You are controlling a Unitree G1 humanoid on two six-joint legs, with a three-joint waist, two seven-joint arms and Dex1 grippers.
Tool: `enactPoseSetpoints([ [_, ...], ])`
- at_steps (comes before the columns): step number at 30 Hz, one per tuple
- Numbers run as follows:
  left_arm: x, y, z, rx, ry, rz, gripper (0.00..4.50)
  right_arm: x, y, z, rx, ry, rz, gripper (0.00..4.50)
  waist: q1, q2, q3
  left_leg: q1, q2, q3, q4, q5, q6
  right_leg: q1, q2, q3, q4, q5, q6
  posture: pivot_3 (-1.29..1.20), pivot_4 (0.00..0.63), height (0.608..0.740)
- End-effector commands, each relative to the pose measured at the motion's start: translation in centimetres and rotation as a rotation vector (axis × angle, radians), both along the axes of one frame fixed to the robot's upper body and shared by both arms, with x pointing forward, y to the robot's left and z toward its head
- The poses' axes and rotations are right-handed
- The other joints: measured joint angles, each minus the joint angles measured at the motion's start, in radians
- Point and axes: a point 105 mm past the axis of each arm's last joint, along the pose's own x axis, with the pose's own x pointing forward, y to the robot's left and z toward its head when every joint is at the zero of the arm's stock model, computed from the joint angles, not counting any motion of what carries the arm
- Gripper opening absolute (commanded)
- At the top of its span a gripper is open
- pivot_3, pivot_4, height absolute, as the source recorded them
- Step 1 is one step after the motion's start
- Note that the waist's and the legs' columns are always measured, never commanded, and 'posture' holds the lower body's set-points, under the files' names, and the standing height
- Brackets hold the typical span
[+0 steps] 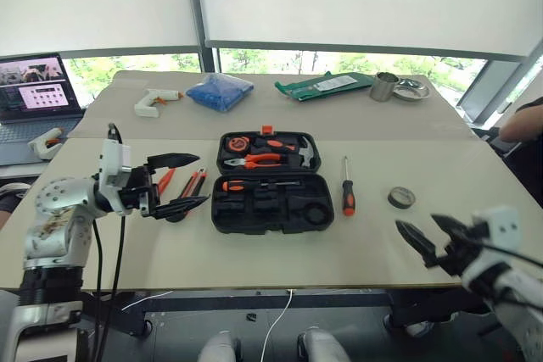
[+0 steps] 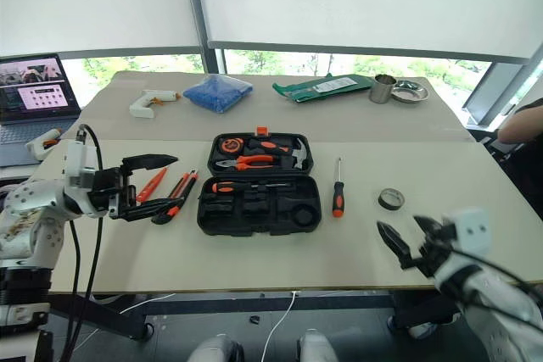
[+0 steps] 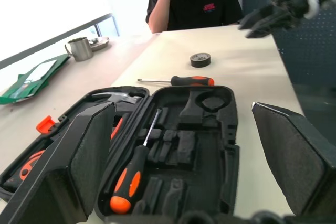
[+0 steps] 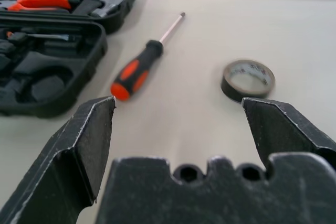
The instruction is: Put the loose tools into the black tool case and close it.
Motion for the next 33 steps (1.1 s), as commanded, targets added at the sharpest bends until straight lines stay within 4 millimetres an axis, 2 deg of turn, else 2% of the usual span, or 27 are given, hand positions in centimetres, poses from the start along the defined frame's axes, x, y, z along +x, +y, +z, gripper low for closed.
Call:
enactPoseSetpoints([
  [1, -0.6, -1.1, -0.3, 0.010, -0.009, -0.044, 4.44, 1.6, 1.6, -0.2, -0.040, 0.152, 0.006, 4.50, 0.004, 0.000, 0.000, 0.000, 0.000, 0.000, -0.001, 0.001, 0.000, -0.001, 0.000, 0.000, 0.000, 0.000, 0.000, 0.00, 0.150, 0.740],
  [3, -0.3, -1.5, -0.6, -0.013, -0.013, -0.036, 4.44, 2.5, 1.8, -0.1, -0.062, 0.195, -0.006, 4.50, 0.014, -0.001, 0.000, -0.002, 0.000, 0.000, -0.002, 0.002, 0.001, -0.002, 0.000, -0.001, 0.000, 0.000, -0.001, 0.00, 0.150, 0.740],
  [6, -0.6, -2.3, -2.3, 0.023, -0.013, -0.070, 4.44, 4.0, 1.5, -0.1, -0.093, 0.240, -0.057, 4.50, 0.022, -0.001, 0.000, -0.008, -0.001, 0.003, -0.002, 0.003, 0.001, -0.005, 0.001, -0.003, -0.001, 0.002, -0.008, 0.00, 0.150, 0.740],
  [10, -0.9, -2.7, -3.3, 0.042, -0.013, -0.086, 4.44, 5.2, 1.6, -1.2, -0.164, 0.331, -0.108, 4.50, 0.016, -0.001, 0.000, -0.016, -0.004, 0.003, -0.003, 0.001, 0.004, -0.011, -0.002, -0.002, -0.003, 0.004, 0.002, 0.00, 0.150, 0.740],
  [14, -0.5, -2.7, -3.4, 0.046, -0.020, -0.084, 4.44, 6.6, 2.1, -1.8, -0.189, 0.342, -0.157, 4.50, 0.011, -0.001, 0.000, -0.026, -0.005, 0.002, -0.003, 0.000, 0.006, -0.019, -0.002, -0.003, -0.003, 0.004, 0.003, 0.00, 0.150, 0.740],
  [18, -0.2, -2.9, -3.2, 0.045, -0.035, -0.084, 4.44, 7.3, 1.6, -2.5, -0.126, 0.367, -0.214, 4.50, 0.010, -0.001, 0.000, -0.026, -0.005, 0.003, -0.003, 0.000, 0.006, -0.019, -0.002, -0.004, -0.003, 0.004, 0.003, 0.00, 0.150, 0.740],
  [21, -0.3, -3.0, -3.2, 0.042, -0.036, -0.086, 4.44, 7.8, 2.0, -2.6, -0.050, 0.403, -0.203, 4.50, 0.009, -0.001, 0.000, -0.026, -0.005, 0.002, -0.002, 0.000, 0.006, -0.018, -0.002, -0.005, -0.003, 0.005, 0.003, 0.00, 0.150, 0.740],
  [26, -0.3, -3.0, -3.2, 0.042, -0.036, -0.092, 4.44, 7.8, 2.8, -3.8, -0.086, 0.472, -0.167, 4.50, 0.006, -0.001, 0.000, -0.025, -0.004, 0.002, -0.001, 0.000, 0.006, -0.018, -0.001, -0.005, -0.003, 0.005, 0.003, 0.00, 0.150, 0.740],
  [29, -0.3, -3.2, -3.0, 0.038, -0.044, -0.094, 4.50, 8.0, 2.7, -4.1, -0.084, 0.469, -0.193, 3.88, 0.006, -0.001, 0.000, -0.025, -0.004, 0.002, -0.002, 0.000, 0.006, -0.018, -0.001, -0.005, -0.002, 0.005, 0.003, 0.00, 0.150, 0.740],
  [33, -0.2, -3.4, -2.7, 0.006, -0.034, -0.092, 4.50, 7.8, 2.1, -4.3, -0.073, 0.451, -0.238, 2.52, 0.006, -0.001, 0.000, -0.025, -0.004, 0.003, -0.001, 0.000, 0.006, -0.018, -0.001, -0.005, -0.002, 0.005, 0.003, 0.00, 0.150, 0.740],
])
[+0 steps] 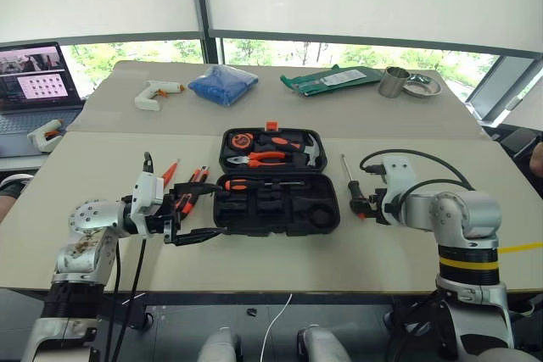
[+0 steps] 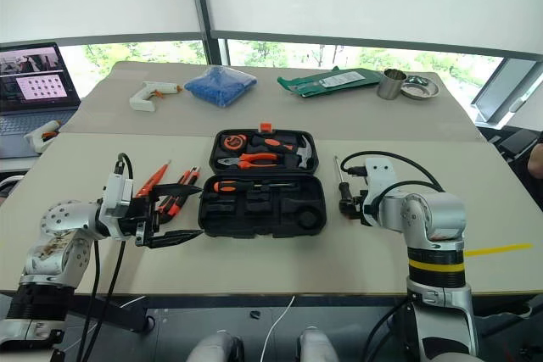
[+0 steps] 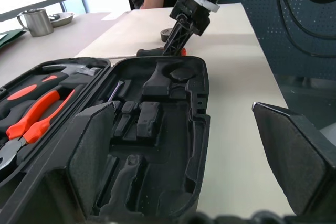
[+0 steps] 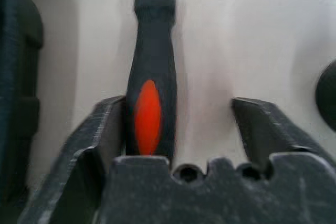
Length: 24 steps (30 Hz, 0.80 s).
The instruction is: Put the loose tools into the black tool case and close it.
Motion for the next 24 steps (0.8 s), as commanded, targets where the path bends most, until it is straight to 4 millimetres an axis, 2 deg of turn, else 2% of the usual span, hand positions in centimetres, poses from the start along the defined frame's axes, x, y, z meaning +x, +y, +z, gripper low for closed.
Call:
enactPoseSetpoints([
  [1, -0.1, -0.6, 1.3, -0.038, -0.037, -0.018, 4.50, -0.1, -0.6, 0.6, 0.003, -0.052, -0.044, 2.15, 0.000, 0.000, 0.000, 0.000, 0.000, 0.000, 0.000, 0.000, 0.000, 0.000, 0.000, 0.000, 0.000, 0.000, 0.000, 0.00, 0.150, 0.740],
  [5, -0.3, -1.1, 2.0, -0.095, 0.025, -0.032, 4.50, 0.4, -1.2, 2.4, 0.059, -0.227, -0.133, 1.04, 0.000, 0.000, 0.000, 0.000, 0.000, 0.000, 0.000, 0.000, 0.000, 0.000, 0.000, 0.000, 0.000, 0.000, 0.000, 0.00, 0.150, 0.740],
  [8, -0.1, -1.5, 2.3, -0.111, 0.015, -0.020, 4.50, 0.1, -1.5, 4.3, 0.085, -0.381, -0.171, 1.04, 0.000, 0.000, 0.000, 0.000, 0.000, -0.001, 0.000, 0.000, 0.000, 0.000, 0.000, 0.000, 0.001, 0.000, 0.000, 0.00, 0.150, 0.740],
  [11, 0.1, -1.4, 2.5, -0.133, -0.006, 0.021, 4.50, -0.2, 1.0, 8.0, 0.044, -0.608, 0.029, 1.04, 0.000, 0.000, 0.000, 0.000, 0.000, -0.002, 0.000, 0.000, 0.000, 0.000, 0.000, 0.000, 0.000, 0.000, 0.000, 0.00, 0.150, 0.740],
  [13, 0.2, -0.7, 2.1, -0.140, 0.009, 0.079, 4.50, -0.7, 5.2, 11.0, -0.154, -0.815, 0.411, 1.04, -0.005, 0.002, 0.001, 0.000, 0.000, -0.002, 0.000, 0.000, 0.000, 0.000, 0.000, 0.000, 0.000, 0.000, 0.000, 0.00, 0.150, 0.740],
  [15, 0.2, -0.1, 1.6, -0.128, 0.031, 0.113, 4.50, -1.8, 8.6, 11.0, -0.317, -0.893, 0.759, 1.04, -0.020, 0.003, 0.002, 0.002, -0.001, -0.002, 0.000, 0.000, 0.000, 0.000, -0.001, 0.003, 0.000, 0.000, 0.001, 0.00, 0.150, 0.740],
  [17, 0.2, 1.3, 1.1, -0.105, 0.055, 0.172, 4.50, -1.5, 10.4, 10.2, -0.385, -0.864, 0.997, 1.04, -0.030, 0.003, 0.002, 0.006, 0.000, -0.002, -0.002, 0.000, 0.000, 0.003, 0.001, 0.003, 0.000, -0.002, 0.002, 0.00, 0.150, 0.740],
  [19, 0.1, 2.4, 0.9, -0.095, 0.058, 0.213, 4.50, -0.9, 11.2, 10.0, -0.414, -0.838, 1.121, 1.04, -0.041, 0.002, 0.002, 0.010, 0.003, -0.002, -0.002, 0.000, 0.000, 0.004, 0.005, 0.004, 0.000, -0.002, 0.001, 0.00, 0.150, 0.740],
  [22, -0.4, 3.6, 0.8, -0.077, 0.059, 0.260, 4.50, 0.1, 12.0, 8.0, -0.497, -0.707, 1.307, 1.04, -0.035, 0.002, 0.003, 0.010, 0.004, -0.001, -0.001, 0.001, -0.002, 0.004, 0.007, 0.004, 0.002, 0.000, -0.004, 0.00, 0.150, 0.740],
  [24, -0.7, 4.1, 0.7, -0.069, 0.063, 0.281, 4.50, 1.1, 12.1, 7.3, -0.574, -0.669, 1.362, 1.04, -0.030, 0.002, 0.003, 0.010, 0.004, 0.001, -0.001, 0.001, -0.002, 0.004, 0.007, 0.004, 0.002, 0.000, -0.004, 0.00, 0.150, 0.740],
])
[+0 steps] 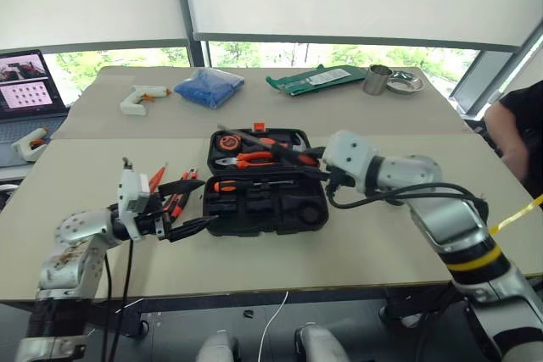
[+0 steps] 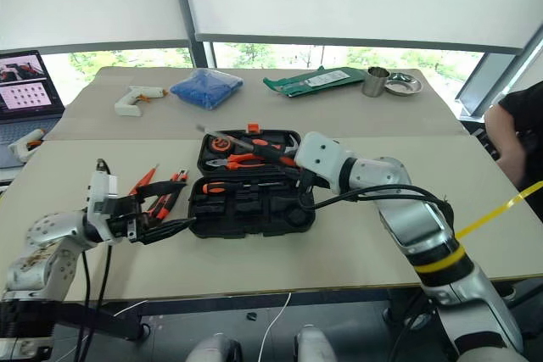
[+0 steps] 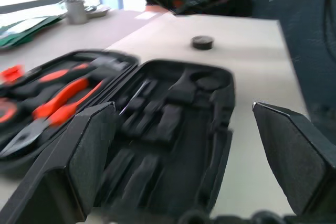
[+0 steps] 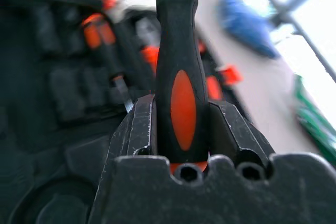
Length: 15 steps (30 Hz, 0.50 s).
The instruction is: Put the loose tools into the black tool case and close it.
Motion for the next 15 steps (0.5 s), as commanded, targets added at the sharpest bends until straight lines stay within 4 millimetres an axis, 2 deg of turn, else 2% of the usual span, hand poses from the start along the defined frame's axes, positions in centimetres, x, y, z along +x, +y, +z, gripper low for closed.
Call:
enactPoseSetpoints([
  [1, -0.5, 1.0, 0.7, 0.003, -0.026, 0.041, 4.50, 1.4, 0.3, -0.7, -0.166, -0.021, 0.062, 1.04, 0.006, 0.000, 0.000, 0.000, 0.000, 0.001, 0.000, 0.000, 0.000, 0.000, 0.000, 0.000, 0.000, 0.000, 0.000, 0.00, 0.150, 0.740],
  [4, -1.1, 1.0, -0.1, 0.006, -0.013, 0.054, 4.50, 2.7, 0.2, -2.1, -0.287, 0.014, 0.056, 1.04, 0.011, 0.000, 0.000, -0.001, 0.000, 0.003, 0.000, 0.000, -0.001, -0.001, -0.001, 0.000, 0.000, 0.000, -0.001, 0.00, 0.150, 0.740],
  [7, -1.6, 0.9, -0.6, -0.003, -0.008, 0.070, 4.50, 3.5, -0.2, -2.3, -0.317, 0.014, 0.031, 1.04, 0.017, 0.000, 0.000, -0.003, 0.000, 0.004, 0.000, 0.000, -0.001, -0.003, -0.003, -0.001, 0.001, 0.000, -0.001, 0.00, 0.150, 0.740],
  [15, -2.2, 0.9, -1.3, 0.000, -0.004, 0.099, 4.50, 3.0, -1.4, -3.7, -0.378, 0.049, 0.072, 1.04, 0.029, 0.000, 0.000, -0.004, -0.001, 0.005, 0.000, 0.000, -0.001, -0.004, -0.004, -0.003, 0.001, 0.000, -0.001, 0.00, 0.150, 0.740],
])
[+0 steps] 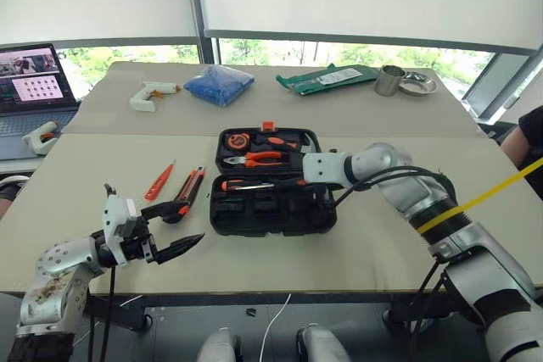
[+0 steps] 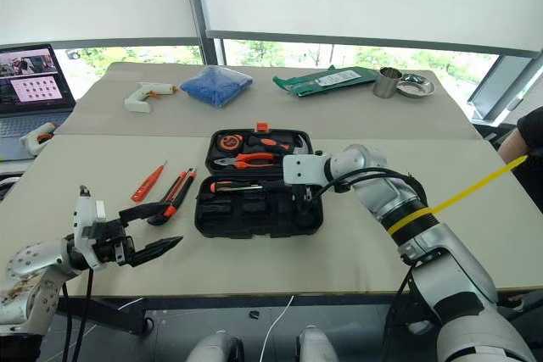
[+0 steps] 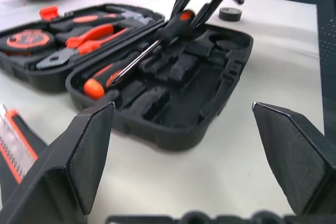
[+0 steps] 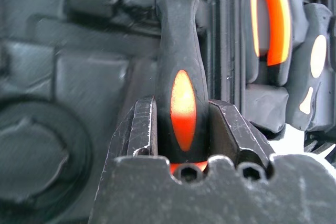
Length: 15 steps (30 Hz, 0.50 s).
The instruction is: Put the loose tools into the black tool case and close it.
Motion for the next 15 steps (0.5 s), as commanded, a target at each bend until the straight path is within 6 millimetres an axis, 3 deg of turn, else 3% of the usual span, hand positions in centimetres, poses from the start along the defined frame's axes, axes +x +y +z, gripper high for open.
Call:
enactPoseSetpoints([
  [1, 0.1, -0.3, 1.6, 0.005, -0.084, 0.000, 4.50, 0.1, -0.4, 0.3, -0.006, -0.011, 0.002, 1.04, 0.002, 0.000, 0.000, 0.000, 0.000, 0.000, 0.000, 0.001, -0.001, 0.000, 0.000, 0.000, 0.000, 0.000, 0.000, 0.00, 0.150, 0.740],
  [7, 0.3, -0.7, 1.7, 0.000, -0.093, -0.010, 4.50, 0.2, -1.0, -0.4, 0.024, 0.031, -0.064, 1.04, 0.005, 0.000, 0.000, 0.003, 0.000, 0.001, 0.000, 0.001, -0.001, 0.001, 0.000, 0.000, 0.001, 0.000, -0.001, 0.00, 0.150, 0.740],
  [9, 0.3, -0.8, 1.8, -0.001, -0.100, -0.013, 4.50, 0.3, -1.1, -0.2, 0.041, 0.013, -0.067, 2.04, 0.005, 0.000, 0.000, 0.003, 0.000, 0.001, 0.000, 0.001, -0.001, 0.001, 0.000, 0.000, 0.001, 0.000, -0.001, 0.00, 0.150, 0.740],
  [12, 0.5, -0.7, 2.0, -0.003, -0.111, -0.016, 4.50, 0.4, -0.5, 1.3, 0.108, -0.031, -0.019, 3.01, 0.005, 0.000, 0.000, 0.003, 0.000, 0.001, 0.000, 0.001, -0.001, 0.001, 0.000, 0.000, 0.001, 0.000, -0.001, 0.00, 0.150, 0.740],
  [13, 0.6, -0.6, 2.1, -0.002, -0.113, -0.017, 4.50, 0.2, -0.5, 1.9, 0.133, -0.029, -0.001, 3.27, 0.006, 0.000, 0.000, 0.003, 0.000, 0.001, 0.000, 0.001, -0.001, 0.001, 0.000, 0.000, 0.001, 0.000, -0.001, 0.00, 0.150, 0.740],
  [15, 0.8, -0.5, 2.2, -0.002, -0.118, -0.017, 4.50, -0.2, -0.7, 2.8, 0.175, 0.000, 0.036, 3.27, 0.006, 0.000, 0.000, 0.003, 0.000, 0.001, 0.000, 0.001, -0.001, 0.002, 0.000, 0.000, 0.000, 0.000, -0.001, 0.00, 0.150, 0.740],
])
